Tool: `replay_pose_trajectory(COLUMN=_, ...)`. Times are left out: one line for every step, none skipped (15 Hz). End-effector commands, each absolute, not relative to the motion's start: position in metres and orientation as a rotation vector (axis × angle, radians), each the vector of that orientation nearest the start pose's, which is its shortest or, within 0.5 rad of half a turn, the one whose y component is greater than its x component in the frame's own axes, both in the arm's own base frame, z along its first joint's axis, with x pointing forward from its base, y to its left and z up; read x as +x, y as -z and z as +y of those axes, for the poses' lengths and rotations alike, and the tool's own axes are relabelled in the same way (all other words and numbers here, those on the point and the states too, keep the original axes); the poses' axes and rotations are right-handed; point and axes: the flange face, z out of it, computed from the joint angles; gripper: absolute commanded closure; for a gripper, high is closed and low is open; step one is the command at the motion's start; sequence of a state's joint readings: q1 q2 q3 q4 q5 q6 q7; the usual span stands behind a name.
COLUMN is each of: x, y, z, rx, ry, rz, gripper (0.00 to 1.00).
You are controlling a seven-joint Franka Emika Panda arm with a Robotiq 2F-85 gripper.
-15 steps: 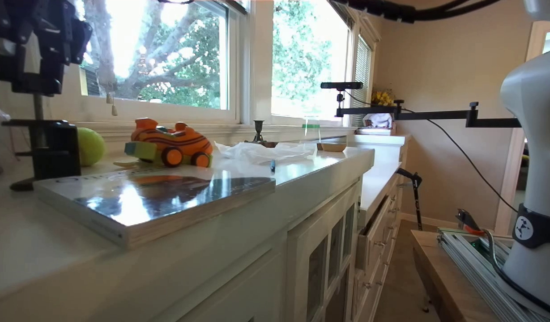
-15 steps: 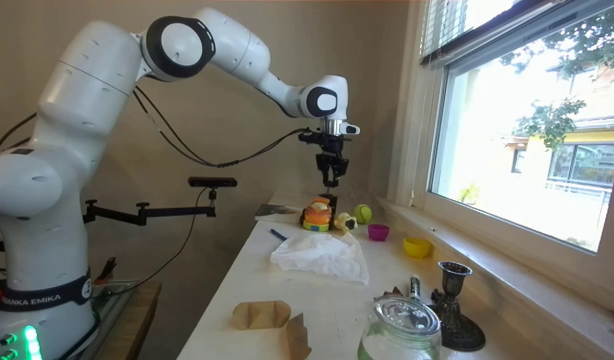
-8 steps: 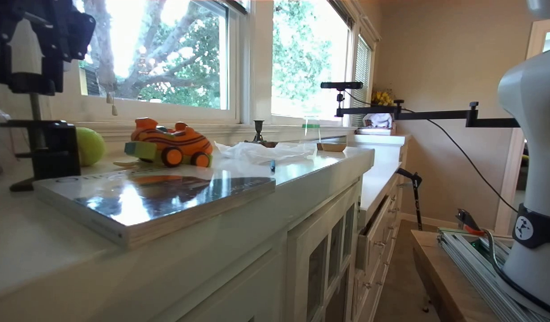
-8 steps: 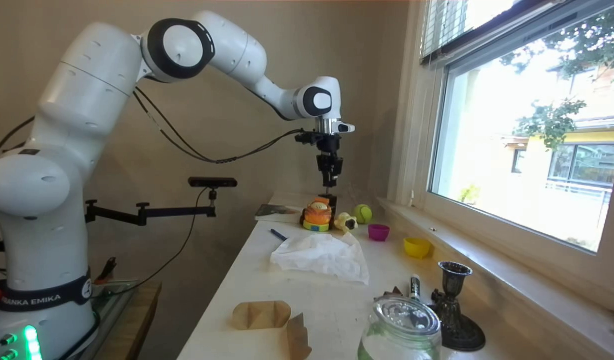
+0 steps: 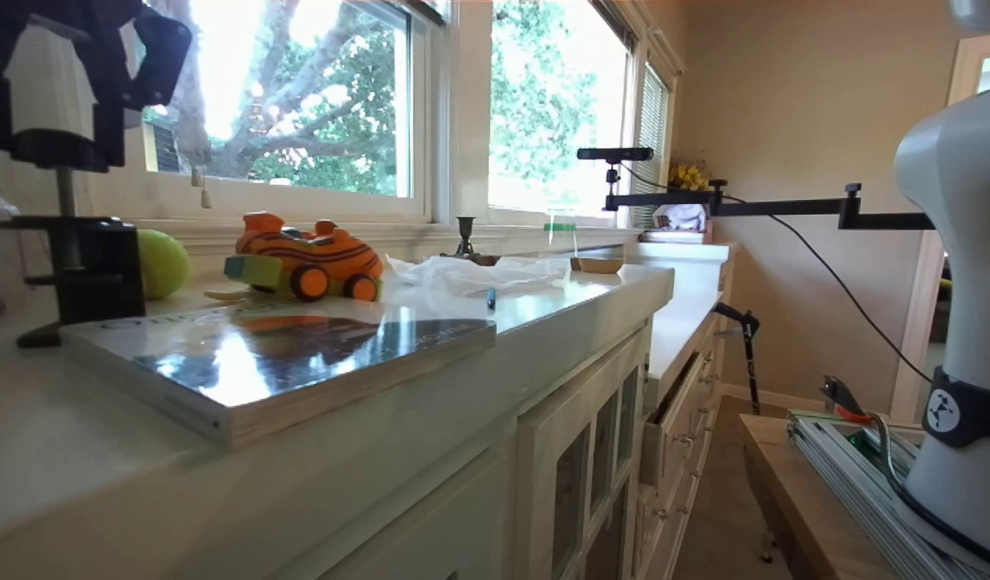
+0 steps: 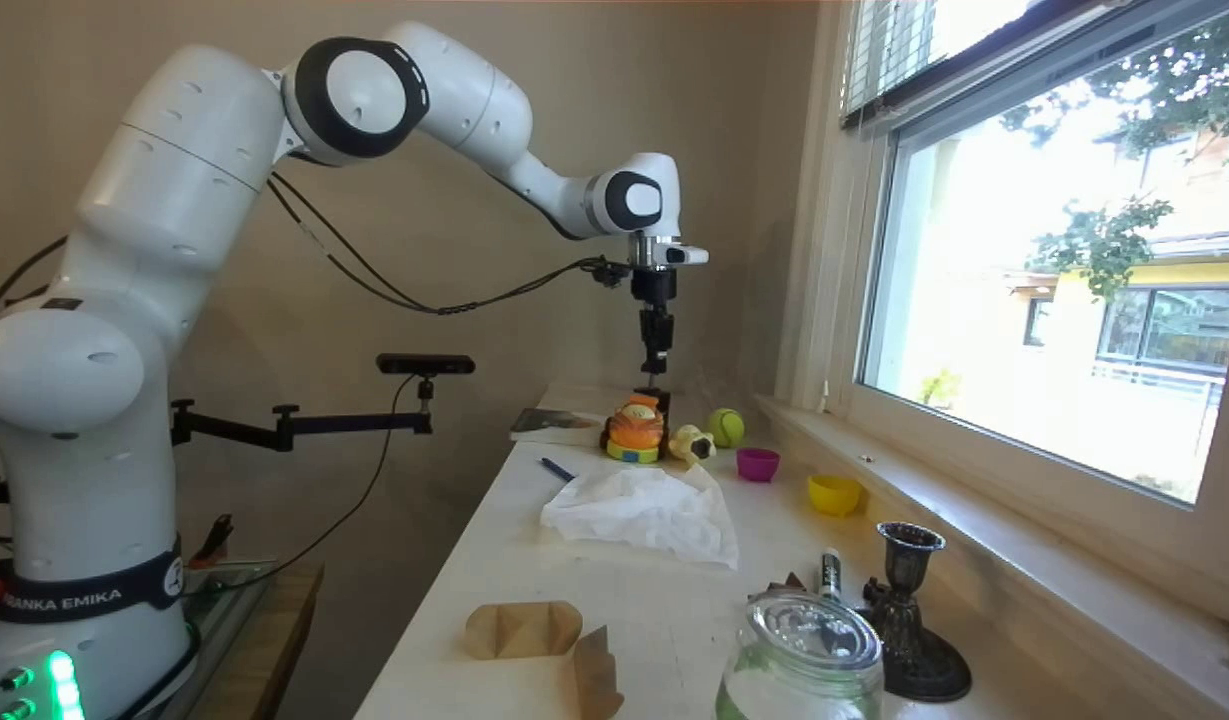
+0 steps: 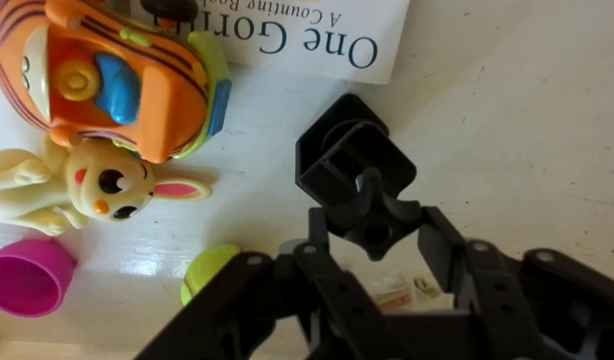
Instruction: Turn the screw of the black object in the left to the right
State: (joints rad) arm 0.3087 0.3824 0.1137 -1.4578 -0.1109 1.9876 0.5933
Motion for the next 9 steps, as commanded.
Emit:
replay_pose_trajectory(x=0.6355, y=-0.4709, z=0.2709, rx=-3.100, ry=0.167, rz=0.400, gripper=0.76)
replay_pose_trajectory(x=0.6351, y=-0.4708, z=0.2707, rx=-3.098, ry=0.160, rz=0.429, gripper=0.76)
replay_pose_trajectory(x=0.6348, y=-0.4709, z=0.2706, rx=-3.096, ry=0.156, rz=0.455, gripper=0.76)
replay_pose_trajectory(x=0.6347, y=-0.4713, z=0.2700, rx=-3.094, ry=0.154, rz=0.477, gripper=0.76)
replay_pose_trajectory(x=0.6347, y=-0.4714, z=0.2695, rx=-3.092, ry=0.150, rz=0.498, gripper=0.76)
replay_pose_trajectory(x=0.6346, y=-0.4718, z=0.2691, rx=-3.090, ry=0.148, rz=0.514, gripper=0.76)
replay_pose_trajectory(x=0.6345, y=-0.4718, z=0.2688, rx=-3.089, ry=0.146, rz=0.530, gripper=0.62)
replay_pose_trajectory(x=0.6344, y=-0.4719, z=0.2687, rx=-3.088, ry=0.145, rz=0.543, gripper=0.30)
replay_pose_trajectory(x=0.6341, y=-0.4714, z=0.2685, rx=-3.088, ry=0.142, rz=0.553, gripper=0.24)
